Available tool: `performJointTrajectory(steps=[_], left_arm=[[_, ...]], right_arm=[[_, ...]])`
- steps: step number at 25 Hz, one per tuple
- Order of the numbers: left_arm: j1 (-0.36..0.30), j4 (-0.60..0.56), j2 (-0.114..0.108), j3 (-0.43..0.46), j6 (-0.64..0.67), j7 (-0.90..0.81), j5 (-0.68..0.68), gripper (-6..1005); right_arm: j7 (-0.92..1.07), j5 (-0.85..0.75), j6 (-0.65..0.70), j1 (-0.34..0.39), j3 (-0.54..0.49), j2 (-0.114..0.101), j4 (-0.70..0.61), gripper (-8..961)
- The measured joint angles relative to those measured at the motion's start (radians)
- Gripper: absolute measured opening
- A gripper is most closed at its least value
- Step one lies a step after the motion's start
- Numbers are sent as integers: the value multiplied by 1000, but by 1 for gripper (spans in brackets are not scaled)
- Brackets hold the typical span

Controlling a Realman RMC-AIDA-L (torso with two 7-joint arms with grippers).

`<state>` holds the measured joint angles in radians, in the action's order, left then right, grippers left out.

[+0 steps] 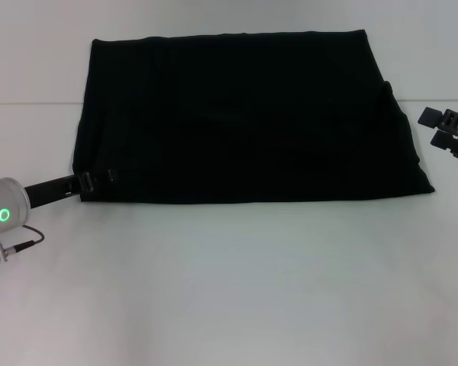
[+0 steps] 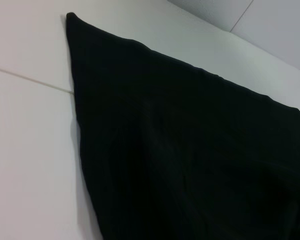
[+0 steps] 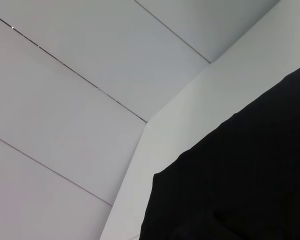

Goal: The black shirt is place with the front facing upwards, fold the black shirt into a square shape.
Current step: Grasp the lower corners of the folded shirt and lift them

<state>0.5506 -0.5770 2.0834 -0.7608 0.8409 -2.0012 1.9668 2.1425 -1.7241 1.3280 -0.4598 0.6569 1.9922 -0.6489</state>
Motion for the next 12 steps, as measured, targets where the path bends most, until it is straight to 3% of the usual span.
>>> performJointTrajectory(steps=[6, 12], left_arm=[[0, -6, 2, 0, -3, -2, 1, 436], [5, -8, 0, 0, 0, -13, 1, 197]], right_arm=[[5, 0, 1, -3, 0, -4, 0, 865], [7, -2, 3, -10, 13, -14, 0, 865]])
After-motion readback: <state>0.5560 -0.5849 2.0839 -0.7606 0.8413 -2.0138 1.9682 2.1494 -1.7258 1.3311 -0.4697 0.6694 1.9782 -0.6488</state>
